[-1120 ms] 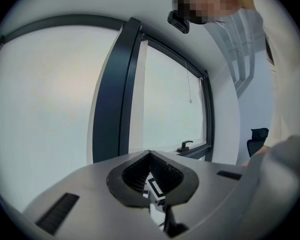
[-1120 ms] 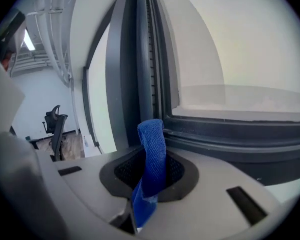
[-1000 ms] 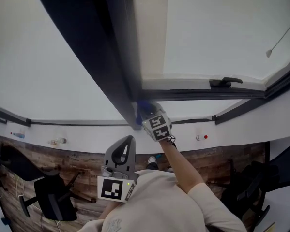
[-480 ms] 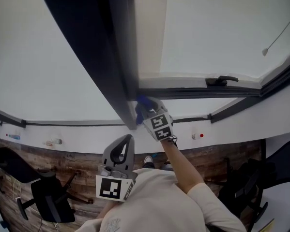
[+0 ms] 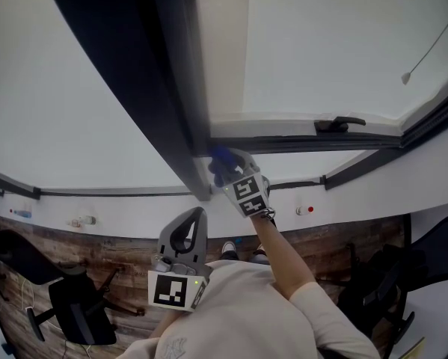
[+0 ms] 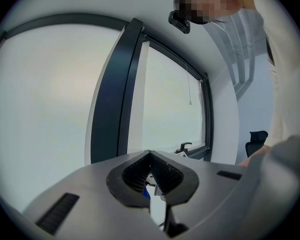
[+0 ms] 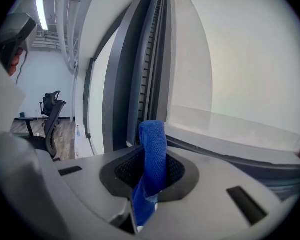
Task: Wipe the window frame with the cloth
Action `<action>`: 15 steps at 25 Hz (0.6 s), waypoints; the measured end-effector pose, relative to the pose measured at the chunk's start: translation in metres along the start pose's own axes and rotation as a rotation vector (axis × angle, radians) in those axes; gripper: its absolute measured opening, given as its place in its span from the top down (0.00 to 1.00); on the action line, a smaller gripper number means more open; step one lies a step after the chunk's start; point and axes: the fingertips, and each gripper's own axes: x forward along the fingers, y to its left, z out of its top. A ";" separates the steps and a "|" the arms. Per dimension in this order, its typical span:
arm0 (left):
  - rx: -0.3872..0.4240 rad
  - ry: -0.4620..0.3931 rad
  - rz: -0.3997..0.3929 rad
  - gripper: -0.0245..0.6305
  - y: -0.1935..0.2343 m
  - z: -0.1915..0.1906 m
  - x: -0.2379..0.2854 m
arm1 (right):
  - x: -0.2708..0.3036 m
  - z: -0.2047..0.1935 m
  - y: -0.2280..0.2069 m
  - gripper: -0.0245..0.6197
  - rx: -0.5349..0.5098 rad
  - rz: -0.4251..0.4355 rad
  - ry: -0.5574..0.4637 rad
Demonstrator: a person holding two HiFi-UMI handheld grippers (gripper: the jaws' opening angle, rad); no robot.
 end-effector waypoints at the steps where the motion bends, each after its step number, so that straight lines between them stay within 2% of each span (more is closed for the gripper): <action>1: 0.000 0.001 -0.002 0.95 -0.001 -0.001 0.001 | -0.001 -0.001 -0.002 0.87 0.001 -0.002 0.002; 15: 0.006 -0.001 -0.036 0.95 -0.020 0.000 0.011 | -0.027 -0.015 -0.040 0.87 0.048 -0.062 0.015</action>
